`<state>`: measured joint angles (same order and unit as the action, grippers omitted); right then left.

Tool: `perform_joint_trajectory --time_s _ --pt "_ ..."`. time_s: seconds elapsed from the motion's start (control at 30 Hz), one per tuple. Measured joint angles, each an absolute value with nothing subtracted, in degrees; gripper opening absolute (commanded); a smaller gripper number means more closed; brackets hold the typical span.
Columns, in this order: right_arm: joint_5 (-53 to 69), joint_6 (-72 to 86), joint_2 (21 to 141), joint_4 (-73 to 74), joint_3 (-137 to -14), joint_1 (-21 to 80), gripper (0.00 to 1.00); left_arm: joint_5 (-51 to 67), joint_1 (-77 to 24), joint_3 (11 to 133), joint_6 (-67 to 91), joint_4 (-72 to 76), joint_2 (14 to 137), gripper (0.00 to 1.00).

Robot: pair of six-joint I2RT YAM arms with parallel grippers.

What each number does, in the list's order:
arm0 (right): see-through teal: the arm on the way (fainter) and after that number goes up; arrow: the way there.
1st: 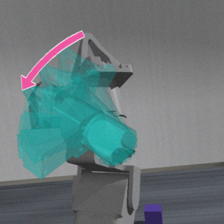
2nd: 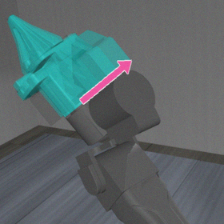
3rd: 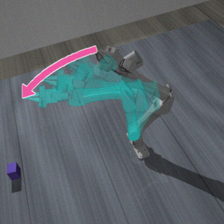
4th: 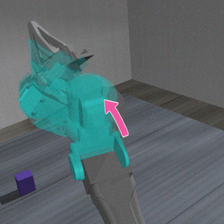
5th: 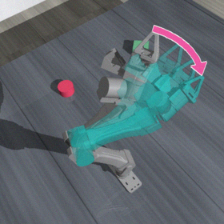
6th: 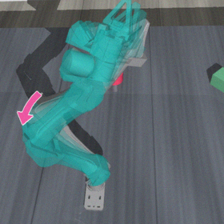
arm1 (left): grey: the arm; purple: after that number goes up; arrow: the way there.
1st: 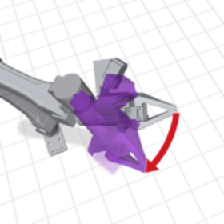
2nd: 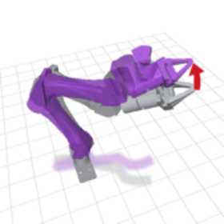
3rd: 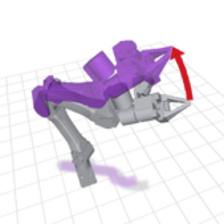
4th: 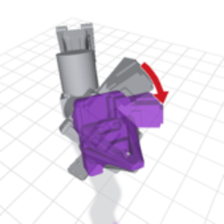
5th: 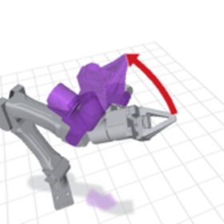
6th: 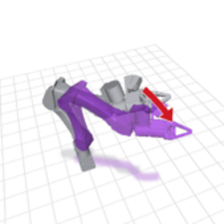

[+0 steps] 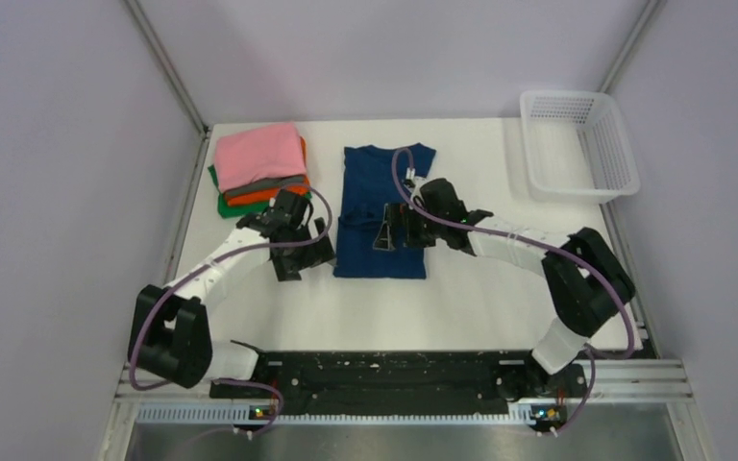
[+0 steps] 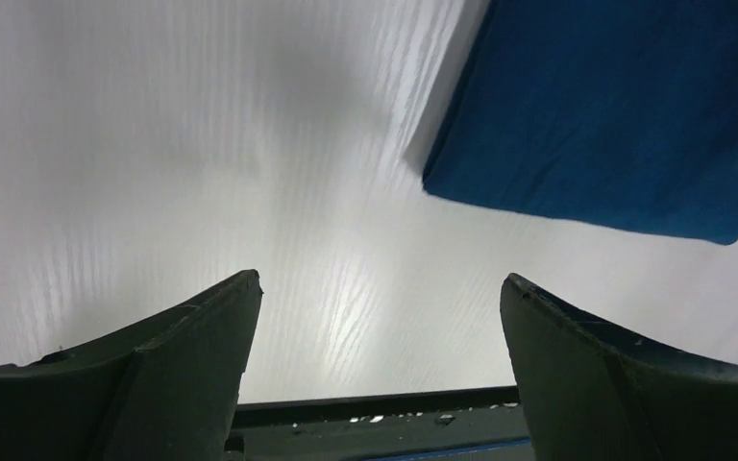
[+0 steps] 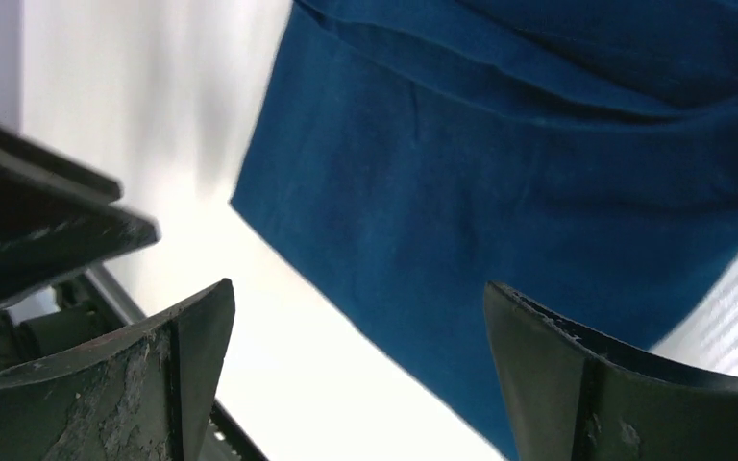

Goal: Fold and stack the t-shirts
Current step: Fold the folded rectangular tshirt in 1/3 of the way, then grab one side of the 2/3 rectangular tshirt with both arms

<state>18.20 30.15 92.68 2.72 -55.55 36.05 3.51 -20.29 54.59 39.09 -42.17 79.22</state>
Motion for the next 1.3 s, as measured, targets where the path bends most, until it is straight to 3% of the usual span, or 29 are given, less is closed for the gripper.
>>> perform_joint_trajectory --time_s 0.23,0.5,0.63,0.73,0.9,1.07,1.2,1.3 --pt "16.73 28.25 106.69 2.11 -66.06 36.71 0.99 5.08 -20.29 47.2 41.52 -41.58 70.19 0.99" --pt "11.81 29.43 118.91 -0.25 -84.82 34.06 0.99 5.37 -20.29 45.93 42.35 -40.62 69.01 0.99" --pt "10.63 29.8 118.52 0.36 -85.14 31.11 0.99 5.78 -20.29 45.41 42.59 -39.9 69.56 0.92" --pt "8.71 29.63 113.65 1.69 -80.12 30.11 0.98 6.57 -20.29 45.41 42.96 -37.93 71.61 0.83" --pt "6.24 31.22 95.57 4.23 -63.18 30.52 0.95 8.14 -20.29 45.87 43.18 -33.65 78.61 0.65" --pt "5.78 36.05 80.97 4.6 -46.09 30.59 0.92 10.59 -20.29 47.16 42.81 -30.65 86.3 0.6" --pt "5.85 39.05 77.49 6.59 -36.86 30.59 0.85 12.93 -20.29 48.69 42.26 -29.74 89.52 0.57" --pt "6.17 40.16 77.28 8.19 -34.52 30.59 0.79 14.61 -20.29 49.41 41.91 -28.86 91.0 0.49"
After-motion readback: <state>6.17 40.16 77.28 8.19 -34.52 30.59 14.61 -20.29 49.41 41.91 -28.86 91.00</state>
